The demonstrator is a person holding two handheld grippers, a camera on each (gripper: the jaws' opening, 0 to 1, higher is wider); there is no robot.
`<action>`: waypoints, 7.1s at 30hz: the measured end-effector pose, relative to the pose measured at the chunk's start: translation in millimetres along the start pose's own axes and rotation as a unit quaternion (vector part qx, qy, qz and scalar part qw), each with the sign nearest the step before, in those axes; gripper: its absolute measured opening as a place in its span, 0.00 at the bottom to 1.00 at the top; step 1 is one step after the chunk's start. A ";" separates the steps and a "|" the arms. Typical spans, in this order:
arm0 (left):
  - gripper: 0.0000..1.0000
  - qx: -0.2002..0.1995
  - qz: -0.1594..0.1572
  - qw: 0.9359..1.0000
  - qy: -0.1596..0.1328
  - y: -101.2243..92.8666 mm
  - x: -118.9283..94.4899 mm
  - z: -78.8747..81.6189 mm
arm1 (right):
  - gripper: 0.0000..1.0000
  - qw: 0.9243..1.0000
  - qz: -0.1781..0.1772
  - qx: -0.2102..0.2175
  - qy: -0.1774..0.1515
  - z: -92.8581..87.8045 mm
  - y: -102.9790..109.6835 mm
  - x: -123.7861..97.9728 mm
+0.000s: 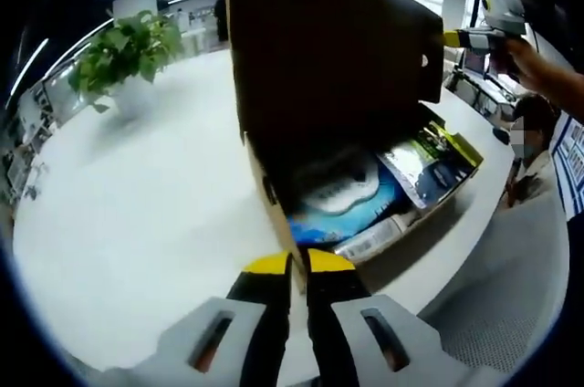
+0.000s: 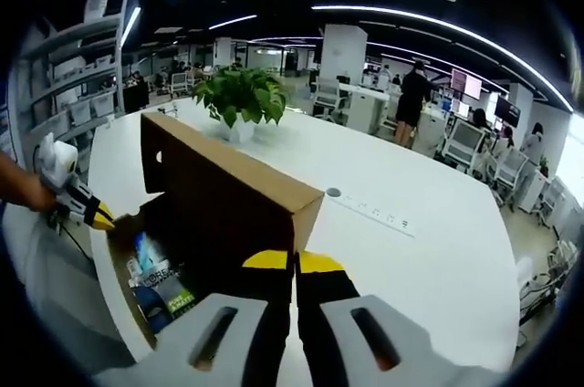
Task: Operate the shoe box by opening the lid, removing the specified soft item, and placing it in the target area until the item is outside and the box remains undamaged.
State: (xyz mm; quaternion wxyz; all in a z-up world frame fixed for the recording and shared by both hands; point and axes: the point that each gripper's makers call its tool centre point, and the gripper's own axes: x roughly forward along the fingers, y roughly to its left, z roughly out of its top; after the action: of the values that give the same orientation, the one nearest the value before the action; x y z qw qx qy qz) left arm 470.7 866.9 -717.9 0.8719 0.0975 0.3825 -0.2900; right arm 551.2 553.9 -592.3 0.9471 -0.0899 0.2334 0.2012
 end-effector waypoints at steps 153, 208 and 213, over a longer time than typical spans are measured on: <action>0.18 0.002 -0.121 0.992 -0.027 -103.2 56.3 42.4 | 0.08 0.997 0.013 0.042 0.071 -74.3 2.3 45.2; 0.00 -0.021 -0.116 0.993 -0.007 -93.9 64.3 36.9 | 0.08 0.994 0.047 0.054 0.084 -92.3 62.4 23.6; 0.00 -0.025 -0.112 0.993 -0.008 -89.9 61.7 34.7 | 0.08 0.992 0.058 0.055 0.096 -99.1 75.0 23.6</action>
State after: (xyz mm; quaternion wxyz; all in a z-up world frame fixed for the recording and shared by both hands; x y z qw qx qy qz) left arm 473.1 753.7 -734.0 0.8391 0.0301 0.3914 -0.3765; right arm 498.4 603.5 -696.1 0.9105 -0.0433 0.3386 0.2333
